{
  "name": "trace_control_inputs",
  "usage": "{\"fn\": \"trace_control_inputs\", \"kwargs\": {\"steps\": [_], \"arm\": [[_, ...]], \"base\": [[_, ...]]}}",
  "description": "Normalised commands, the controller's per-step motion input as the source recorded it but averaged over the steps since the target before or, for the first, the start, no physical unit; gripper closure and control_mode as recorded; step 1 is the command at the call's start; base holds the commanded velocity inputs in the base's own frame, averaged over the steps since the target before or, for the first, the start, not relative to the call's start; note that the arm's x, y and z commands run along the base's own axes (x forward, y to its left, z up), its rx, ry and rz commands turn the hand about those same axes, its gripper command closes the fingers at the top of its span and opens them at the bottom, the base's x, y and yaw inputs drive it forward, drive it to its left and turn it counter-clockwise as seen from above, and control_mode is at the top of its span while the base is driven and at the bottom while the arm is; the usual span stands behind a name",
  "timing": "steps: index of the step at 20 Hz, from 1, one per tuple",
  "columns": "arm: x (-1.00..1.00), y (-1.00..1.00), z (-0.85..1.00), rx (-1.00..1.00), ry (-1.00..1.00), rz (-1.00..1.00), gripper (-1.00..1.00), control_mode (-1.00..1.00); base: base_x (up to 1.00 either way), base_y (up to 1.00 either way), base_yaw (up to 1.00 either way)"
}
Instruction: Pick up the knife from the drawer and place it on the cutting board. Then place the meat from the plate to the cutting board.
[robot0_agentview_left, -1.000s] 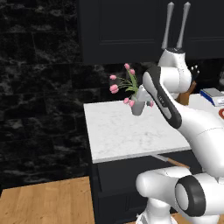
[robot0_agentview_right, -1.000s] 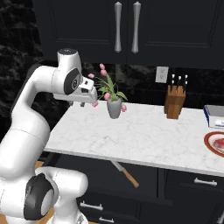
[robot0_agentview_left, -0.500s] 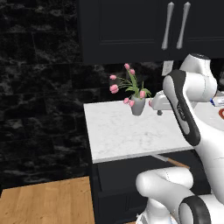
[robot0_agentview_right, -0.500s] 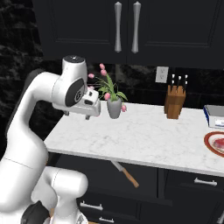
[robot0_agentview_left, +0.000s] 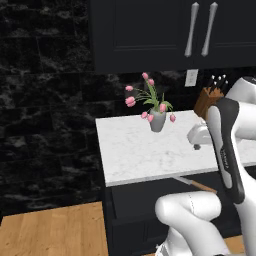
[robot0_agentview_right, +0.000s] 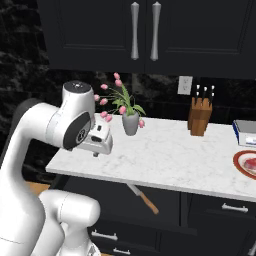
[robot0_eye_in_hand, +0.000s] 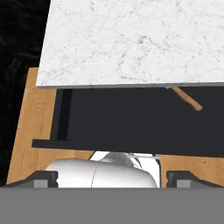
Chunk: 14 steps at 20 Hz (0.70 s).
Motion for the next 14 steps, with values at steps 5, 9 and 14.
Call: {"fn": "trace_control_inputs", "kwargs": {"steps": [5, 9, 14], "arm": [[-0.43, 0.00, -0.05, 0.00, 0.01, -0.01, -1.00, -1.00], [-0.23, 0.00, 0.00, 0.00, 0.00, -0.01, -1.00, -1.00], [-0.01, 0.00, 0.00, 0.00, 0.00, 0.00, -1.00, -1.00]], "base": [[0.00, 0.00, 0.00], [0.00, 0.00, 0.00], [0.00, 0.00, 0.00]]}}
